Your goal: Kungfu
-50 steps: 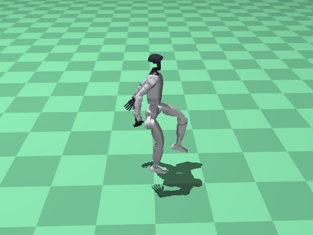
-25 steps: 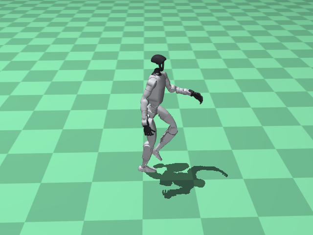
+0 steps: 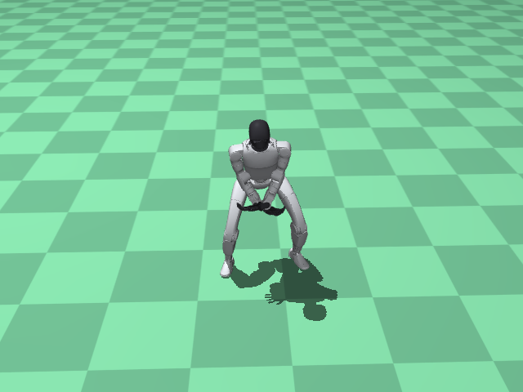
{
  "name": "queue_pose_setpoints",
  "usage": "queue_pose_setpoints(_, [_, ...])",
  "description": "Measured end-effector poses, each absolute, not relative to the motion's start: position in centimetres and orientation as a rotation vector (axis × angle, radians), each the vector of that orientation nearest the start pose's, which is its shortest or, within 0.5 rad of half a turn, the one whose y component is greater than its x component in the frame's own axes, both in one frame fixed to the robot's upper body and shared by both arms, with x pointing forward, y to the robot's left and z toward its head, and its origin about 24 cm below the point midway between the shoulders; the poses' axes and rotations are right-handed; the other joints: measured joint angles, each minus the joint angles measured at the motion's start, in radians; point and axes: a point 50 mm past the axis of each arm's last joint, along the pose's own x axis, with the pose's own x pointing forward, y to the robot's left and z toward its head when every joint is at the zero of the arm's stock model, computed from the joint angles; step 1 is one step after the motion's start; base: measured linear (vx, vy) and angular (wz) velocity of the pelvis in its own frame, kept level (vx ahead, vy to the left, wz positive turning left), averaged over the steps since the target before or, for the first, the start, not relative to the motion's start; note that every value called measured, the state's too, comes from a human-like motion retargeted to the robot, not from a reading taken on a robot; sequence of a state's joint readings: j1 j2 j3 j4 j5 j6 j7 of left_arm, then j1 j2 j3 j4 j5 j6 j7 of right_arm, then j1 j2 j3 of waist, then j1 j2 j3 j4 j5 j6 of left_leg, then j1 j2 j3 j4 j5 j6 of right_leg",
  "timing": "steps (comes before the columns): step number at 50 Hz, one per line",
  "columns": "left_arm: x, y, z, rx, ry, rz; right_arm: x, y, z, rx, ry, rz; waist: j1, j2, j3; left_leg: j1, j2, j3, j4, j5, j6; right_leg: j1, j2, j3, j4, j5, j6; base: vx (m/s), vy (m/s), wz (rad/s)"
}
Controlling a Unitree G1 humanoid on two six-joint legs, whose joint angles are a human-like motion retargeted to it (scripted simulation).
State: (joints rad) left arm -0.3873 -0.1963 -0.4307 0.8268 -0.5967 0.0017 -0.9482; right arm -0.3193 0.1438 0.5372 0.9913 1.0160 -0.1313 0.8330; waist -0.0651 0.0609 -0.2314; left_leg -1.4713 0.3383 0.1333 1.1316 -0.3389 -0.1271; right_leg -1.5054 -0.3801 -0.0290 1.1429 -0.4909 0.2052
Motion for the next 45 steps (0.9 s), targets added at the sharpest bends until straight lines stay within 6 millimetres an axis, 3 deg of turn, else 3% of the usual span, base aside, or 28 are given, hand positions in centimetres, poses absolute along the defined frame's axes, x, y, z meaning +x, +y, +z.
queue_pose_setpoints(3, [23.1,-4.0,0.4,-0.55,0.287,-1.42,24.2,-2.2,-4.0,0.671,0.325,0.938,-0.012,-0.005,-0.003,0.013,-0.011,0.028,0.025,-0.026,0.031,0.022,0.018,0.032,-0.044,0.019,0.021,0.08,0.44,-0.18])
queue_pose_setpoints(5, [24.1,-3.1,1.3,-0.494,0.242,-1.418,25.3,-3.8,-3.0,0.466,0.268,0.991,-0.015,0.024,-0.022,0.016,-0.003,0.006,0.026,-0.032,0.036,0.083,0.028,0.01,-0.131,0.063,0.039,0.26,0.51,-0.58])
queue_pose_setpoints(9, [27.5,-0.7,4.3,-0.5,0.171,-1.343,26.8,-5.7,-0.3,0.168,0.116,1.046,0.002,-0.02,-0.049,0.139,-0.038,0.059,-0.082,0.003,0.053,0.243,0.047,0.068,-0.35,0.216,0.057,0.27,0.38,-0.14])
queue_pose_setpoints(10, [28.3,0.2,5.0,-0.496,0.159,-1.322,27.0,-6.0,0.6,0.114,0.07,1.058,0.002,-0.034,-0.055,0.183,-0.059,0.076,-0.118,0.015,0.065,0.29,0.049,0.089,-0.4,0.284,0.057,0.29,0.47,0.36])
queue_pose_setpoints(12, [30.3,2.9,5.8,-0.443,0.162,-1.238,27.7,-6.5,3.7,0.031,-0.025,1.125,-0.011,-0.041,-0.053,0.274,-0.098,0.088,-0.211,0.06,0.098,0.37,0.034,0.092,-0.463,0.521,0.055,0.28,0.41,0.37])
queue_pose_setpoints(15, [32.7,7.7,5.4,-0.288,0.191,-1.054,27.9,-6.7,10.5,0.014,-0.12,1.287,-0.039,-0.005,-0.054,0.417,-0.131,0.065,-0.398,0.139,0.137,0.442,0.075,0.063,-0.483,0.87,0.029,0.24,0.39,0.06])
queue_pose_setpoints(18, [32.2,12.3,0.7,-0.178,0.401,-0.835,27.1,-5.6,20.0,0.129,-0.231,1.438,-0.04,0.058,-0.088,0.54,-0.071,0.04,-0.595,0.239,0.121,0.38,0.201,-0.127,-0.218,0.729,0.057,0.25,0.01,-0.95])
queue_pose_setpoints(20, [29.7,13.0,-3.0,-0.244,0.575,-0.823,26.6,-5.5,27.0,0.102,-0.349,1.47,-0.022,0.09,-0.111,0.609,-0.04,0.051,-0.708,0.302,0.12,0.296,0.248,-0.263,0.092,0.514,0.057,0.1,0.12,-0.89])
queue_pose_setpoints(22, [25.6,11.4,-6.2,-0.417,0.734,-0.949,26.7,-6.4,33.7,-0.033,-0.532,1.391,-0.041,0.103,-0.135,0.686,-0.089,0.102,-0.804,0.338,0.164,0.224,0.193,-0.329,0.447,0.272,0.046,0.28,0.23,0.3])
queue_pose_setpoints(23, [23.4,10.7,-7.5,-0.511,0.793,-1.014,26.6,-7.1,36.9,-0.113,-0.651,1.323,-0.049,0.101,-0.15,0.712,-0.108,0.118,-0.846,0.357,0.181,0.191,0.184,-0.366,0.6,0.182,0.014,0.35,0.04,0.47])
queue_pose_setpoints(25, [19.1,9.6,-9.3,-0.669,0.888,-1.127,26.1,-9.2,42.3,-0.284,-0.866,1.152,-0.068,0.103,-0.186,0.742,-0.128,0.13,-0.917,0.392,0.206,0.124,0.235,-0.442,0.83,0.046,-0.003,0.3,-0.1,0.5])
queue_pose_setpoints(27, [15.7,8.9,-10.5,-0.729,0.957,-1.192,25.6,-11.6,46.2,-0.434,-0.998,0.974,-0.078,0.112,-0.209,0.745,-0.116,0.122,-0.943,0.409,0.211,0.067,0.333,-0.506,0.941,-0.006,0.037,0.19,-0.19,0.46])
queue_pose_setpoints(29, [13.2,8.6,-11.5,-0.722,1.008,-1.199,24.7,-13.2,48.9,-0.506,-1.096,0.846,-0.091,0.112,-0.224,0.736,-0.105,0.092,-0.936,0.416,0.199,0.032,0.401,-0.561,0.973,-0.034,0.057,0.13,-0.23,0.59])
queue_pose_setpoints(32, [11.3,8.9,-12.7,-0.654,1.088,-1.152,23.7,-13.9,50.7,-0.56,-1.192,0.769,-0.138,0.098,-0.23,0.764,-0.14,0.057,-0.937,0.413,0.197,0.012,0.436,-0.526,0.899,-0.056,0.057,0.16,-0.04,0.93])
queue_pose_setpoints(36, [12.4,9.6,-12.4,-0.639,1.062,-1.138,23.4,-13.7,50.8,-0.596,-1.214,0.764,-0.191,0.091,-0.213,0.829,-0.191,0.028,-0.964,0.405,0.207,0.026,0.454,-0.397,0.757,-0.053,0.057,0.09,0.07,0.69])
queue_pose_setpoints(42, [15.7,11.2,-11.7,-0.547,0.991,-1.022,25.1,-13.2,48.4,-0.615,-1.173,0.73,-0.176,0.081,-0.22,0.856,-0.216,0.052,-0.989,0.402,0.216,0.058,0.441,-0.335,0.768,-0.109,0.041,-0.02,0.07,-0.23])
queue_pose_setpoints(45, [17.8,10.6,-11.1,-0.582,0.88,-0.878,27.1,-11.5,45.2,-0.469,-1.124,0.804,-0.166,0.082,-0.214,0.863,-0.211,0.088,-1.008,0.405,0.209,0.084,0.439,-0.331,0.771,-0.129,0.028,-0.14,0.02,-0.74])
